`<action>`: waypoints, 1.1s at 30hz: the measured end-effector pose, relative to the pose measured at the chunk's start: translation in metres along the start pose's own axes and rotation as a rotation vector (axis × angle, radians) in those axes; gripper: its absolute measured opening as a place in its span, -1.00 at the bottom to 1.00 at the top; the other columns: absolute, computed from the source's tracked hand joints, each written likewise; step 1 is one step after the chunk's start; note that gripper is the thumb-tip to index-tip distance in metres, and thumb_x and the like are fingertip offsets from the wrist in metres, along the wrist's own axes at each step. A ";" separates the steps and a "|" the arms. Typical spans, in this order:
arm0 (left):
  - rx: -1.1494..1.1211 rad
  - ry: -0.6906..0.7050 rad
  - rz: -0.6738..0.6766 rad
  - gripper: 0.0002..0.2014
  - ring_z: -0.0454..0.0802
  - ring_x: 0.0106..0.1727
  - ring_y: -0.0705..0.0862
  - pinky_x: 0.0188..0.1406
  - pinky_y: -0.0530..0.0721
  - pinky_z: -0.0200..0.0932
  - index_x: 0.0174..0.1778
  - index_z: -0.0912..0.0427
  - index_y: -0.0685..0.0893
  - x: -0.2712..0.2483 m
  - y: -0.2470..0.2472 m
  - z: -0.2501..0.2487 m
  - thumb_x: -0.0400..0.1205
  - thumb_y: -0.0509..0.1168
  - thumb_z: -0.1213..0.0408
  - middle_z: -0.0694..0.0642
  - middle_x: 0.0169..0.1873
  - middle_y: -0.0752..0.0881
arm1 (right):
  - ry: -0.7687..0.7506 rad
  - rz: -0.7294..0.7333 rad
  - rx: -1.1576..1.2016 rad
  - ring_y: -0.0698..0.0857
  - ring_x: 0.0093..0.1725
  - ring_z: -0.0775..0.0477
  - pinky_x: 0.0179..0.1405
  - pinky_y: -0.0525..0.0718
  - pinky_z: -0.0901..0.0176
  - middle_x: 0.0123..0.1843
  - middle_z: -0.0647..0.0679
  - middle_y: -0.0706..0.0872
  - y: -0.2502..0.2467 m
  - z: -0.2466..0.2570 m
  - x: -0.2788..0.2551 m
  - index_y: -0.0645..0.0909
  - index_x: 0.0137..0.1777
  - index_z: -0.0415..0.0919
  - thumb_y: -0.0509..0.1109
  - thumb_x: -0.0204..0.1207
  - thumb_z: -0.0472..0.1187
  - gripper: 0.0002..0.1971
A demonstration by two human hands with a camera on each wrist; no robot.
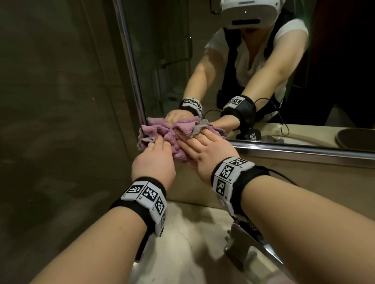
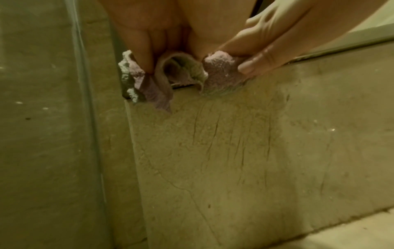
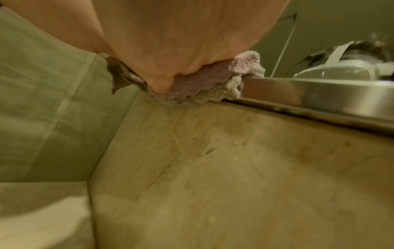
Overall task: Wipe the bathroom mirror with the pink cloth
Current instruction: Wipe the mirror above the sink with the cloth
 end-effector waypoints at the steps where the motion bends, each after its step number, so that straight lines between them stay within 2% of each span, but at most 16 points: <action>1: -0.009 -0.005 0.013 -0.51 0.06 0.62 0.24 0.43 0.44 0.03 0.58 0.22 0.22 -0.001 0.000 -0.004 0.70 0.06 0.26 0.13 0.66 0.11 | -0.010 0.031 -0.046 -0.19 0.68 -0.09 0.61 -0.35 -0.02 0.70 -0.04 -0.23 0.000 -0.006 -0.001 -0.27 0.65 -0.14 -0.15 0.72 0.01 -0.41; 4: -0.063 0.003 0.019 -0.55 0.13 0.61 0.21 0.41 0.46 0.07 0.56 0.20 0.24 -0.003 -0.006 -0.021 0.72 0.03 0.29 0.16 0.66 0.05 | -0.022 0.019 -0.157 -0.17 0.68 -0.07 0.54 -0.49 0.02 0.70 -0.03 -0.20 -0.013 -0.030 -0.002 -0.21 0.66 -0.13 -0.23 0.69 0.04 -0.42; 5: -0.094 0.002 0.010 -0.56 0.14 0.62 0.18 0.41 0.44 0.08 0.56 0.20 0.22 -0.002 -0.011 -0.028 0.73 0.00 0.30 0.17 0.66 0.01 | -0.026 -0.026 -0.188 -0.04 0.68 -0.06 0.49 -0.50 0.03 0.71 -0.05 -0.07 -0.020 -0.039 -0.002 -0.07 0.67 -0.13 -0.22 0.66 0.02 -0.42; 7: -0.141 -0.016 -0.027 -0.55 0.18 0.65 0.08 0.48 0.37 0.10 0.58 0.19 0.19 0.002 -0.024 -0.043 0.73 -0.04 0.35 0.19 0.67 -0.06 | -0.011 -0.109 -0.208 0.44 0.52 -0.09 0.50 -0.36 0.04 0.54 -0.09 0.46 -0.041 -0.057 -0.004 0.41 0.51 -0.12 -0.06 0.53 0.00 -0.42; 8: -0.160 -0.030 -0.056 -0.54 0.20 0.66 0.04 0.51 0.33 0.10 0.58 0.19 0.19 0.004 -0.032 -0.051 0.72 -0.06 0.37 0.20 0.67 -0.09 | -0.044 -0.139 -0.216 0.58 0.40 -0.14 0.53 -0.29 0.08 0.40 -0.12 0.63 -0.047 -0.067 -0.005 0.55 0.40 -0.15 0.00 0.44 0.01 -0.41; 9: -0.179 -0.041 -0.088 -0.54 0.21 0.66 0.03 0.52 0.31 0.11 0.58 0.19 0.20 0.007 -0.039 -0.057 0.72 -0.06 0.38 0.21 0.67 -0.10 | -0.051 -0.143 -0.224 0.62 0.34 -0.18 0.55 -0.27 0.09 0.33 -0.15 0.68 -0.053 -0.075 -0.007 0.58 0.35 -0.20 0.03 0.40 0.01 -0.41; 11: -0.216 -0.056 -0.133 -0.55 0.23 0.65 0.02 0.52 0.30 0.15 0.56 0.19 0.23 0.013 -0.052 -0.067 0.71 -0.02 0.38 0.21 0.67 -0.11 | -0.031 -0.161 -0.245 0.58 0.40 -0.22 0.53 -0.34 0.08 0.43 -0.19 0.59 -0.062 -0.088 -0.011 0.52 0.42 -0.23 0.02 0.45 -0.02 -0.41; 14: -0.242 -0.056 -0.143 -0.55 0.24 0.66 0.00 0.53 0.30 0.15 0.55 0.18 0.24 0.016 -0.058 -0.074 0.71 0.06 0.33 0.22 0.66 -0.15 | 0.020 -0.140 -0.211 0.02 0.67 -0.20 0.23 -0.80 0.16 0.70 -0.13 -0.03 -0.065 -0.097 -0.017 -0.03 0.65 -0.12 -0.21 0.58 0.01 -0.38; 16: -0.222 -0.041 -0.154 -0.56 0.25 0.65 0.03 0.51 0.33 0.12 0.55 0.18 0.24 0.015 -0.056 -0.077 0.71 0.05 0.35 0.23 0.66 -0.15 | 0.053 -0.182 -0.193 -0.21 0.67 -0.18 0.11 -0.86 0.15 0.69 -0.08 -0.28 -0.059 -0.098 -0.020 -0.25 0.65 -0.08 -0.19 0.64 0.02 -0.39; 18: -0.200 -0.014 -0.149 -0.55 0.25 0.64 0.06 0.50 0.34 0.10 0.55 0.18 0.24 0.012 -0.051 -0.081 0.71 0.02 0.39 0.23 0.67 -0.13 | 0.108 -0.155 -0.157 -0.29 0.66 -0.19 0.15 -0.83 0.08 0.68 -0.07 -0.37 -0.047 -0.095 -0.025 -0.33 0.64 -0.06 -0.09 0.68 -0.01 -0.36; 20: -0.187 0.005 -0.124 -0.55 0.23 0.64 0.08 0.49 0.35 0.10 0.56 0.17 0.24 0.007 -0.040 -0.085 0.71 -0.03 0.40 0.22 0.67 -0.08 | 0.121 -0.137 -0.150 -0.23 0.67 -0.21 0.22 -0.79 0.04 0.69 -0.09 -0.30 -0.031 -0.091 -0.031 -0.27 0.65 -0.08 -0.06 0.67 -0.03 -0.37; 21: -0.177 0.015 -0.109 -0.55 0.23 0.63 0.10 0.48 0.36 0.10 0.56 0.16 0.24 0.004 -0.033 -0.088 0.71 -0.04 0.39 0.21 0.66 -0.07 | 0.133 -0.139 -0.126 -0.11 0.68 -0.22 0.25 -0.78 0.05 0.71 -0.11 -0.18 -0.020 -0.090 -0.035 -0.14 0.66 -0.09 -0.05 0.66 -0.04 -0.39; 23: -0.147 0.042 -0.069 -0.53 0.23 0.61 0.13 0.47 0.37 0.08 0.59 0.15 0.19 -0.004 -0.018 -0.093 0.72 -0.05 0.38 0.20 0.66 -0.05 | 0.136 -0.035 -0.054 0.40 0.54 -0.24 0.48 -0.53 0.05 0.59 -0.14 0.37 -0.009 -0.083 -0.047 0.38 0.54 -0.10 0.01 0.52 0.00 -0.43; 25: -0.118 0.069 -0.019 -0.51 0.20 0.62 0.12 0.48 0.36 0.06 0.61 0.16 0.15 -0.011 -0.003 -0.097 0.72 -0.05 0.36 0.17 0.66 -0.03 | 0.099 -0.062 -0.053 0.68 0.30 -0.20 0.56 -0.25 0.02 0.34 -0.07 0.68 0.012 -0.078 -0.054 0.67 0.28 -0.10 0.01 0.38 0.06 -0.41; 30: -0.092 0.098 -0.001 -0.54 0.13 0.62 0.14 0.47 0.36 0.05 0.58 0.17 0.23 -0.018 0.011 -0.098 0.72 -0.04 0.34 0.15 0.65 0.08 | 0.104 -0.104 -0.038 0.68 0.30 -0.22 0.56 -0.20 0.00 0.31 -0.11 0.70 0.043 -0.065 -0.067 0.64 0.31 -0.14 0.10 0.35 0.12 -0.38; 33: -0.072 0.099 -0.018 -0.55 0.12 0.61 0.16 0.47 0.36 0.04 0.57 0.20 0.26 -0.019 0.010 -0.100 0.71 -0.04 0.36 0.16 0.64 0.12 | 0.130 -0.116 -0.036 0.54 0.45 -0.22 0.53 -0.29 0.02 0.49 -0.07 0.52 0.039 -0.064 -0.070 0.49 0.45 -0.13 0.10 0.43 0.10 -0.39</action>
Point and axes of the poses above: each hand's wrist, its own x-axis towards the middle knuckle, its own y-axis out of the palm, z = x × y, the point moved 1 cm from there along x, towards the middle knuckle
